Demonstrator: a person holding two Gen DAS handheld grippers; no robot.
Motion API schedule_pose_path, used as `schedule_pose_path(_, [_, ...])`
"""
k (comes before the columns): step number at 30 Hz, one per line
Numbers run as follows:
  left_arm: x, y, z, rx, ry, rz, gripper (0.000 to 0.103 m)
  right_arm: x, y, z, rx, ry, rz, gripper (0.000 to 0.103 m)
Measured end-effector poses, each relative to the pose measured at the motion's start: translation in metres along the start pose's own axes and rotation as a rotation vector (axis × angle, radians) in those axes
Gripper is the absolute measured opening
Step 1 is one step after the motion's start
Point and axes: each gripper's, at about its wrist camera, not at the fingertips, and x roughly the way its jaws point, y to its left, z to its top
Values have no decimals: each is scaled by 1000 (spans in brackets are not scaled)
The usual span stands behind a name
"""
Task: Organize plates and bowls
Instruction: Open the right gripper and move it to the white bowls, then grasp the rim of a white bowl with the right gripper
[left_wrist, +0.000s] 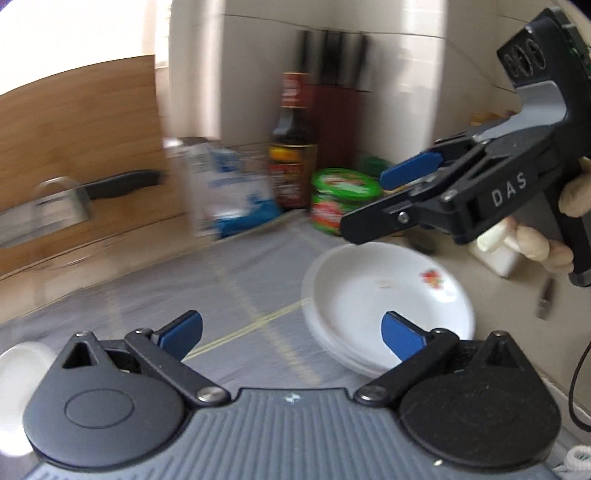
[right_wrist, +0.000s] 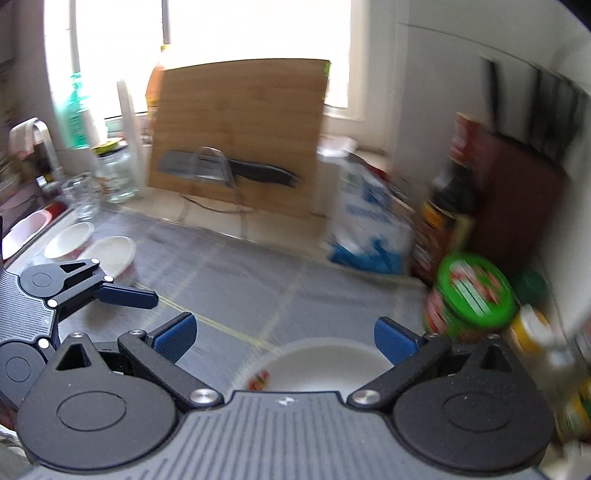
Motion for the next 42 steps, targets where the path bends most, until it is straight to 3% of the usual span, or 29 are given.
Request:
schedule_pose_path(4, [-35, 22, -14, -38, -22, 63, 102, 22, 31, 21, -42, -26, 92, 103])
schedule_pose_path(9, [-94, 52, -37, -35, -93, 194, 102, 44, 91, 44, -99, -44, 207, 103])
schedule_pose_path(17, [-165, 113, -94, -140, -55, 373, 102, 86, 198, 56, -162, 20, 335, 103])
schedule_pose_path(22, [-191, 144, -137, -224, 21, 355, 102, 106, 248, 49, -158, 56, 359, 103])
schedule_pose_path(30, [-189, 162, -185, -205, 73, 367, 102, 138, 292, 29, -138, 126, 433, 103])
schedule_pose_path(32, [-179, 167, -190, -194, 105, 394, 102, 148, 301, 22, -143, 150, 454, 103])
schedule_pose_path(42, [-166, 166, -187, -109, 39, 326, 100, 165, 313, 14, -120, 190, 503, 103])
